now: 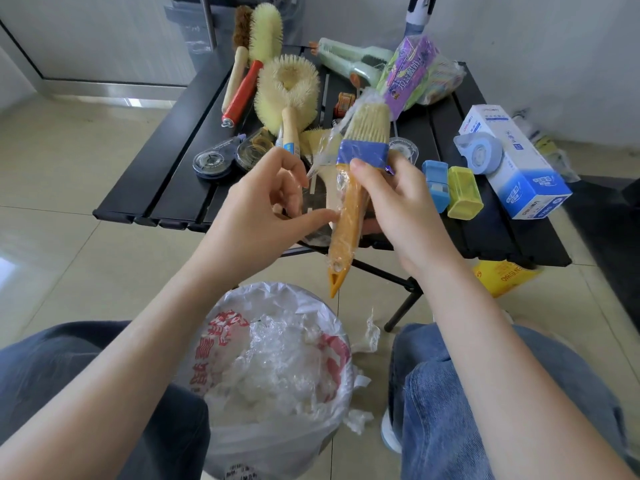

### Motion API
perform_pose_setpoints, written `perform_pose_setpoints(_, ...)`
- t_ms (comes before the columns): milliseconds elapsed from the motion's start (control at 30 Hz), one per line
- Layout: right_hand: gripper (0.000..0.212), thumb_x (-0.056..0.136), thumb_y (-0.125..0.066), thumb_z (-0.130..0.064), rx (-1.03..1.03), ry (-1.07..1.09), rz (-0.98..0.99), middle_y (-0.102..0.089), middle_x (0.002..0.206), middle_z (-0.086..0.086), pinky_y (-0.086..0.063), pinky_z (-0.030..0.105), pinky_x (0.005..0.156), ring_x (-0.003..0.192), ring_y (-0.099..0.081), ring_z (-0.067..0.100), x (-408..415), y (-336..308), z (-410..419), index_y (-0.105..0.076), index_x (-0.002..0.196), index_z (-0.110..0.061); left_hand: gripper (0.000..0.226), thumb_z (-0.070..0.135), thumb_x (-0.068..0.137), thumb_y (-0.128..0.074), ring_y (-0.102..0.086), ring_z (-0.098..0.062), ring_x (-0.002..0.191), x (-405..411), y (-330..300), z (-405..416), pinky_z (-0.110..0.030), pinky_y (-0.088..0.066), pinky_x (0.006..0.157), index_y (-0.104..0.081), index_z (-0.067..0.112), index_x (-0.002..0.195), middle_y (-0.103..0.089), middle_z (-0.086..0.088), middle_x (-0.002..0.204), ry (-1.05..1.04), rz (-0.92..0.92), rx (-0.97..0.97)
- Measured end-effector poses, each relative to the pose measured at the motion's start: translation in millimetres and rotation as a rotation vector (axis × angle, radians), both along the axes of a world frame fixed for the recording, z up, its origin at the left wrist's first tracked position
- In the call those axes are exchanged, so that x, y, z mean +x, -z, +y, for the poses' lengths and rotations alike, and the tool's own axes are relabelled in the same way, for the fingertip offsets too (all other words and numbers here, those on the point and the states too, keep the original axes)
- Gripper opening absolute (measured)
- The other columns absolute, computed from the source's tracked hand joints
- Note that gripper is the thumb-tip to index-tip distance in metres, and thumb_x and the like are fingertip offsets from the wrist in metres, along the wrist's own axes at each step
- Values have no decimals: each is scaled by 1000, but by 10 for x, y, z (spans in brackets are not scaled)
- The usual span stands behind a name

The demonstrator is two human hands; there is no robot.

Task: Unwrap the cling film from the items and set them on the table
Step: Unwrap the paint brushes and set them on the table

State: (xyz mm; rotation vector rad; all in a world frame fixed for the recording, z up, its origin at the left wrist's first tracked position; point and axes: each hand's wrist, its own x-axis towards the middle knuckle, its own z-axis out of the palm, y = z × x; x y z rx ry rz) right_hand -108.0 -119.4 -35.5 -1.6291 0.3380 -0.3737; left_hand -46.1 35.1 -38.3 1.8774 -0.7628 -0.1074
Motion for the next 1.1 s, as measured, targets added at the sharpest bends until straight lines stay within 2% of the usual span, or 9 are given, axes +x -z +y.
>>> perform_pose_setpoints(67, 24, 98, -53, -21, 135, 7, 10, -63, 82, -1, -58, 35, 62, 71, -65, 9, 15, -17, -19, -52, 119, -12, 37, 26, 72, -80, -51, -7, 62, 6, -18, 11, -25, -52, 61, -50, 26, 94, -50, 9, 75, 19, 39, -43)
perform_pose_setpoints(233, 26, 97, -47, -13, 441, -53, -16, -66, 73, 5, -56, 51, 67, 65, -67, 22, 36, -49, -42, -46, 122, -12, 43, 21, 82, -72, -55, -12, 68, 29, -38, 61, -24, -53, 66, -52, 35, 117, -56, 9, 117, 58, 173, -88)
perform_pose_setpoints(333, 26, 96, -46, -14, 412, -79, 8, -63, 84, 13, -55, 40, 55, 67, -66, 26, 28, -21, 16, -46, 122, -14, 37, 22, 90, -64, -59, -20, 75, 38, -48, 79, -31, -54, 76, -52, 35, 123, -64, 12, 115, 59, 245, -80)
perform_pose_setpoints(433, 32, 86, -56, -25, 243, -73, 16, -65, 105, 14, -55, 48, 77, 91, -67, 31, 64, 44, 70, -48, 117, -25, 34, 43, 91, -58, -63, -20, 93, 16, -49, 47, -35, -55, 80, -52, 32, 123, -65, 9, 108, 21, 274, -89)
perform_pose_setpoints(533, 42, 81, -59, -26, 176, -131, 26, -64, 118, 10, -50, 54, 92, 107, -64, 30, 61, 77, 175, -46, 121, -25, 42, 53, 84, -57, -67, -17, 84, -17, -7, -13, -32, -58, 67, -55, 23, 112, -64, 0, 98, -46, 264, -106)
perform_pose_setpoints(667, 37, 90, -57, -15, 239, -210, 8, -64, 114, 12, -56, 40, 66, 89, -67, 23, 53, 122, 256, -43, 124, -20, 27, 37, 96, -51, -65, -21, 59, -30, 49, -84, -36, -57, 49, -52, 11, 88, -61, -8, 72, -204, 162, -145)
perform_pose_setpoints(800, 36, 84, -60, -21, 266, -225, 33, -64, 111, 11, -54, 56, 81, 94, -63, 26, 50, 114, 258, -49, 118, -26, 26, 22, 103, -38, -53, -9, 38, -28, 58, -96, -26, -47, 38, -46, 4, 86, -56, -5, 59, -300, 86, -180)
perform_pose_setpoints(967, 25, 96, -46, -11, 516, -355, 7, -68, 83, 12, -56, 39, 54, 67, -68, 29, -12, 7, 232, -52, 120, -14, 25, 23, 105, -33, -49, -7, 37, -12, 8, -99, -18, -37, 38, -41, 12, 83, -59, -3, 57, -347, 90, -250)
perform_pose_setpoints(1100, 32, 98, -42, -22, 521, -371, 53, -63, 100, 16, -55, 39, 58, 71, -66, 28, 32, 35, 219, -50, 129, -16, 24, 19, 105, -32, -39, -5, 31, -14, -76, -85, -15, -32, 35, -39, 9, 85, -58, 1, 55, -263, 111, -309)
